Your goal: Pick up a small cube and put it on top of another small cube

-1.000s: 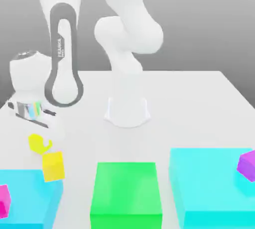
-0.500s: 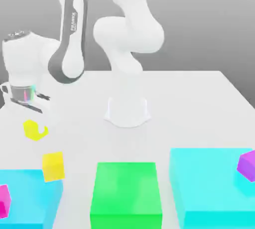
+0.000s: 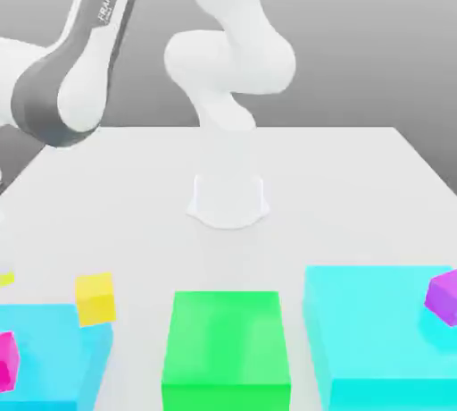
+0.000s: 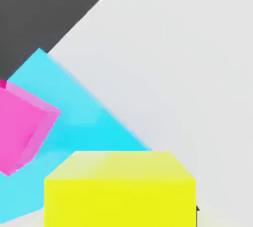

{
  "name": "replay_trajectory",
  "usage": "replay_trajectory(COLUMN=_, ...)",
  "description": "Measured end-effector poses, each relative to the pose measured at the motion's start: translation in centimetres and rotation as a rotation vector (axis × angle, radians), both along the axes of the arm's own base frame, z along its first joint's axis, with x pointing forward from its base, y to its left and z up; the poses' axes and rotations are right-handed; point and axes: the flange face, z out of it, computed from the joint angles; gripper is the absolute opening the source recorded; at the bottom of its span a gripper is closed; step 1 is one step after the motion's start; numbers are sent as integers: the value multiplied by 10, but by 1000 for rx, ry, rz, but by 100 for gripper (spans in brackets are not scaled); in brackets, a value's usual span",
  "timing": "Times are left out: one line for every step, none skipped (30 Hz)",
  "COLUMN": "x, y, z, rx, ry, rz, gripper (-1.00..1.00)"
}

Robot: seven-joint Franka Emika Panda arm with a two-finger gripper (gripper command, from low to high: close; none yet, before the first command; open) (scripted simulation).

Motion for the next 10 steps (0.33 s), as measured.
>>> replay_trajectory(x=13, y=5, z=6, rx=7, ry=-4, rz=-17, gripper=-100)
replay_trajectory(x=27, y=10, z=12, rx=14, ry=-7, rz=-34, gripper=-100)
replay_trajectory(x=35, y=14, z=7, rx=19, ry=-9, rz=-43, gripper=-100)
replay_trajectory(x=39, y=15, z=-6, rx=21, ry=-10, rz=-47, gripper=-100)
replay_trajectory(x=41, y=16, z=-22, rx=22, ry=-10, rz=-50, gripper=-100)
replay_trajectory(x=41, y=17, z=-36, rx=22, ry=-10, rz=-51, gripper=100)
replay_trajectory(x=41, y=17, z=-36, rx=22, ry=-10, rz=-51, gripper=100)
replay_trajectory(x=41, y=17, z=-36, rx=22, ry=-10, rz=-51, gripper=100)
replay_trajectory(x=41, y=17, z=-36, rx=22, ry=-10, rz=-51, gripper=100)
replay_trajectory(x=41, y=17, z=-36, rx=22, ry=-10, rz=-51, gripper=100)
